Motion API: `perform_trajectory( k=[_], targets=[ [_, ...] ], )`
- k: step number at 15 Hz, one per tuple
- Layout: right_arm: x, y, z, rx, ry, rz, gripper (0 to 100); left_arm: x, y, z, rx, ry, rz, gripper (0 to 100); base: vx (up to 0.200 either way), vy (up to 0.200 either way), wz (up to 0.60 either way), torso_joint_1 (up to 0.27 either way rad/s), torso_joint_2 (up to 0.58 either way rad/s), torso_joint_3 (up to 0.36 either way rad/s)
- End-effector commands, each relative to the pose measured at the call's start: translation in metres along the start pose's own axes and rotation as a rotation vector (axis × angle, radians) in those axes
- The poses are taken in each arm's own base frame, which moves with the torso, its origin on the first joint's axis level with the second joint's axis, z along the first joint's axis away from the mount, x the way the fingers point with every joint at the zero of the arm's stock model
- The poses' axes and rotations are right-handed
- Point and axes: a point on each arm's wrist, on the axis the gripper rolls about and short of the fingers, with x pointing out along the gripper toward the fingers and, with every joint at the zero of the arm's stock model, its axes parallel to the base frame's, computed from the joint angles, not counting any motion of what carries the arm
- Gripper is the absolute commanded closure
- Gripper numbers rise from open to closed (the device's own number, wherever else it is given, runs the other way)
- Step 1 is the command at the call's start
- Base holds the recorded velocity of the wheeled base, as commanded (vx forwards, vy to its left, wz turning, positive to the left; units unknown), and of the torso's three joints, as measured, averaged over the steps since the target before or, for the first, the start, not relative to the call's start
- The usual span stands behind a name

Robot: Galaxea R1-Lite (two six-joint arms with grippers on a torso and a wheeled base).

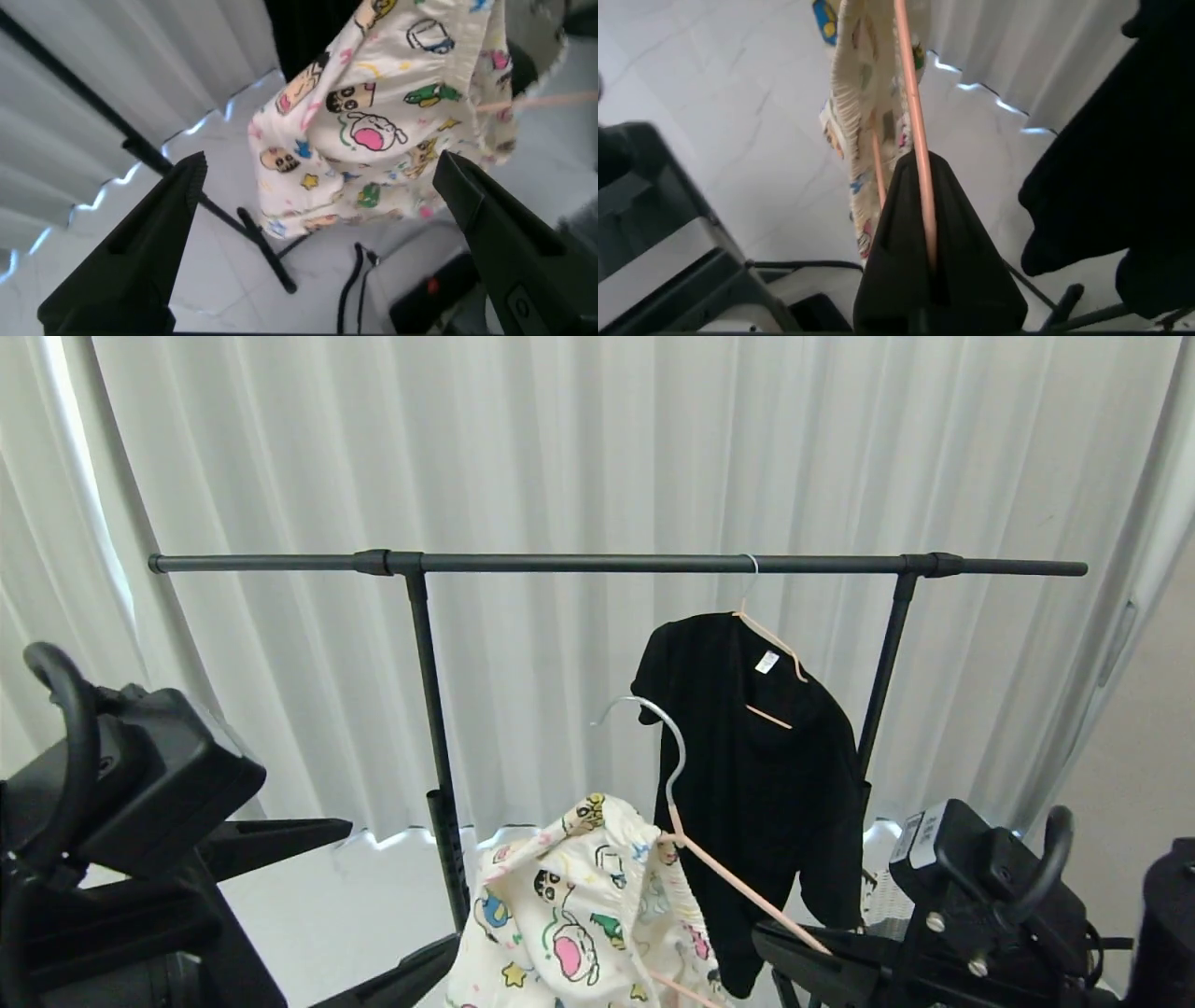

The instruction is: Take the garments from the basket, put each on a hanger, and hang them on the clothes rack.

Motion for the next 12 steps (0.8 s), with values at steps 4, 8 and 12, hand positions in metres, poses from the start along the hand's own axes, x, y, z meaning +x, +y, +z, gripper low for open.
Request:
perform_trajectory(
  k=[4, 8, 12],
  targets=[
    [-0.004, 0.017, 0.001, -0.019, -0.048, 0.086, 100, 0.006, -0.004, -0.023, 0.008, 0.021, -0.076, 0, 0.000, 0.000, 0.00, 0.000, 0.00, 0.000],
    [-0.006, 0.021, 0.001, -0.060, -0.061, 0.108, 100, 0.030, 0.000, -0.012, -0.023, -0.059, -0.069, 0, 0.000, 0.000, 0.00, 0.000, 0.00, 0.000],
    [-0.011, 0.027, 0.003, -0.111, -0.078, 0.136, 100, 0.040, 0.007, -0.034, 0.125, -0.004, -0.222, 0, 0.000, 0.000, 0.00, 0.000, 0.00, 0.000]
  ],
)
